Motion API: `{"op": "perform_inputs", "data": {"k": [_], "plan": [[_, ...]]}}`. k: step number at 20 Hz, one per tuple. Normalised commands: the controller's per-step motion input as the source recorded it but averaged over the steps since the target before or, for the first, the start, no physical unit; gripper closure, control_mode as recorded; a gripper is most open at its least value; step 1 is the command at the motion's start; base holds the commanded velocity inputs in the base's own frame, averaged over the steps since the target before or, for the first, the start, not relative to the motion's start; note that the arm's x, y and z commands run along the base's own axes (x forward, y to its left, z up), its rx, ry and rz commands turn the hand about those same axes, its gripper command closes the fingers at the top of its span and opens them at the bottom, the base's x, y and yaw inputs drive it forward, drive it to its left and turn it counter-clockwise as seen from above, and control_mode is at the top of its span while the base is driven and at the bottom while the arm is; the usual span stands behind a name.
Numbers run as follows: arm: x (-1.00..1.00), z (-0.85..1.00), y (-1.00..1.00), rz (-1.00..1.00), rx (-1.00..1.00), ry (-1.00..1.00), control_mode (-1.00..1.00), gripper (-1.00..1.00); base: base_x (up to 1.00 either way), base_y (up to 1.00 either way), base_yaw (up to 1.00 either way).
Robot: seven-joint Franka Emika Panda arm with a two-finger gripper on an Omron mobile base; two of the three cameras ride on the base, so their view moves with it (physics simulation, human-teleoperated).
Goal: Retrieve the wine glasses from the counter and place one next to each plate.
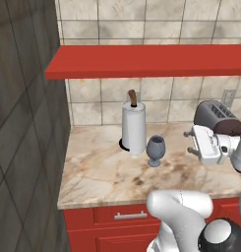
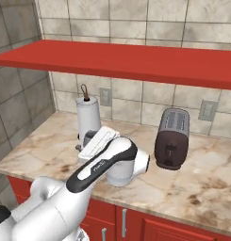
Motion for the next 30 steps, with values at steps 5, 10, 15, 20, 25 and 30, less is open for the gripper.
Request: {"op": "perform_inputs", "data": {"k": [5, 10, 15, 20, 25, 30], "plan": [[0.36, -0.33, -0.14, 0.09, -0.01, 0.01, -1.00, -1.00, 0.00, 0.00, 0.00], [0.42, -0.33, -0.01, 0.00, -0.09, 0.09, -1.00, -1.00, 0.00, 0.00, 0.00], [0.24, -0.28, 0.00, -0.04, -0.12, 0.01, -1.00, -1.00, 0.00, 0.00, 0.00], [0.09, -0.14, 0.02, -0.18, -0.05, 0.00, -1.00, -1.00, 0.00, 0.00, 0.00], [0.07, -0.09, 0.03, -0.24, -0.01, 0.11, -1.00, -1.00, 0.00, 0.00, 0.00], [0.05, -0.16, 0.02, -0.11, -0.06, 0.18, -1.00, -1.00, 0.00, 0.00, 0.00]]}}
